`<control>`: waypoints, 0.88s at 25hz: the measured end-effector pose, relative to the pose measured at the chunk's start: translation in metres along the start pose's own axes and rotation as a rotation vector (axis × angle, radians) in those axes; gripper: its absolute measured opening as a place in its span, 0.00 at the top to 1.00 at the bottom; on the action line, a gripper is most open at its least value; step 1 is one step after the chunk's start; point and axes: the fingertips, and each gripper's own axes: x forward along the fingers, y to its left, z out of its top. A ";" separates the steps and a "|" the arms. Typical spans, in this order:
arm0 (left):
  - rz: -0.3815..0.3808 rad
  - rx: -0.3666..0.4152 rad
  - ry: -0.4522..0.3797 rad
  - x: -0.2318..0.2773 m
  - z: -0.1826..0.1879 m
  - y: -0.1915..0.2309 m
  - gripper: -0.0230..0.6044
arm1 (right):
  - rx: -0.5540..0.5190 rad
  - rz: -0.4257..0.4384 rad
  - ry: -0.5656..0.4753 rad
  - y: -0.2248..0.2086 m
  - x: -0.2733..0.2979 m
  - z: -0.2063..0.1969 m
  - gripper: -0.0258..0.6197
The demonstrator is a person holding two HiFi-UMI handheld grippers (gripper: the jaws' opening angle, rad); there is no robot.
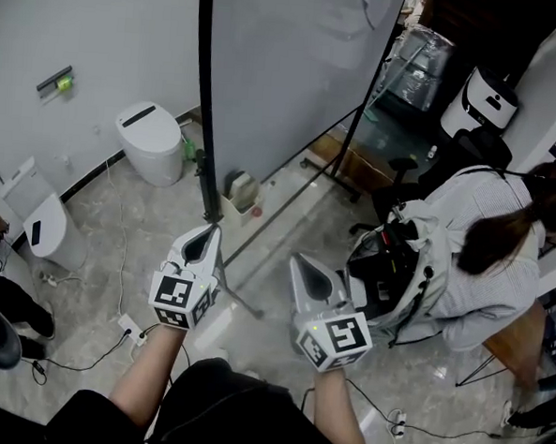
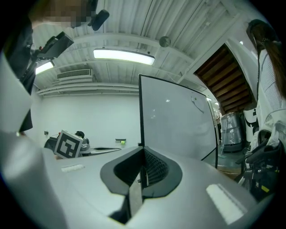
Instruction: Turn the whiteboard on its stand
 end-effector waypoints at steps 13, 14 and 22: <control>-0.143 -0.018 -0.015 -0.014 0.011 -0.016 0.96 | 0.009 -0.113 -0.004 -0.014 -0.003 0.003 0.95; -0.150 -0.022 -0.006 -0.014 0.010 -0.015 0.96 | 0.010 -0.125 -0.004 -0.015 -0.002 0.003 0.95; -0.210 -0.024 -0.013 0.003 0.006 -0.006 0.96 | 0.002 -0.234 0.002 -0.024 -0.007 0.003 0.95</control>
